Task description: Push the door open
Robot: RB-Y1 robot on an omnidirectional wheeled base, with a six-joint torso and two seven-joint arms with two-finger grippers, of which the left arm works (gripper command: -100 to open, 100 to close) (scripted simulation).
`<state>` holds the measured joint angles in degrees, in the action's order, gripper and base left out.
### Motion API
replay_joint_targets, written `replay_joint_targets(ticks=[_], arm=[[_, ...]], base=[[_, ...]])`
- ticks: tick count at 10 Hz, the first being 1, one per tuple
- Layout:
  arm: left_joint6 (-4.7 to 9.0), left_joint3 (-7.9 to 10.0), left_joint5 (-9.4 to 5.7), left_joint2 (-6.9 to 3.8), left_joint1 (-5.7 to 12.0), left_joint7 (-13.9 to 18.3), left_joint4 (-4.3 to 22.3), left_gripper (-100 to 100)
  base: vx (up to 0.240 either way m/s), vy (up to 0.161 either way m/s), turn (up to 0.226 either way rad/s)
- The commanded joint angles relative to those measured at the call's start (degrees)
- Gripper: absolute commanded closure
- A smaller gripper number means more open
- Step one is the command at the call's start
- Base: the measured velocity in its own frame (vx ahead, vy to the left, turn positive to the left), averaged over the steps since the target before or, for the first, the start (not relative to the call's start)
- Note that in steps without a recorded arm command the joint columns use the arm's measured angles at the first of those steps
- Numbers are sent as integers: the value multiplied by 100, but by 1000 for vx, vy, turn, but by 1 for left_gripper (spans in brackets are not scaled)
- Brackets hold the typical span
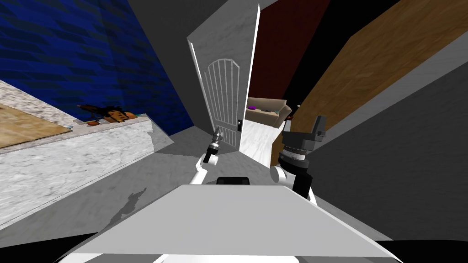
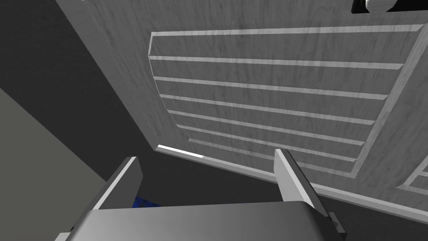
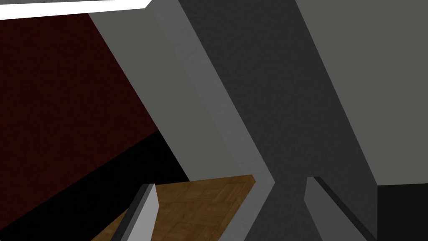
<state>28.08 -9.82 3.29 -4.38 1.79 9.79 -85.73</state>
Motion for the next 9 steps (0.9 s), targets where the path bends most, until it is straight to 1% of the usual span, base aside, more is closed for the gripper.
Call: replay_joint_targets(ticks=[1,2,4,5,9], arm=[[-21,-67,33,38,170,12,286,-100],[-31,-101,48,48,279,28,515,-100],[-51,-169,78,76,494,58,882,-100],[-51,-169,78,76,494,58,944,-100],[-90,-299,135,143,909,116,1700,-100]], base=[[89,23,-35],[97,32,-34],[108,41,-36],[68,18,-9],[77,29,-31]])
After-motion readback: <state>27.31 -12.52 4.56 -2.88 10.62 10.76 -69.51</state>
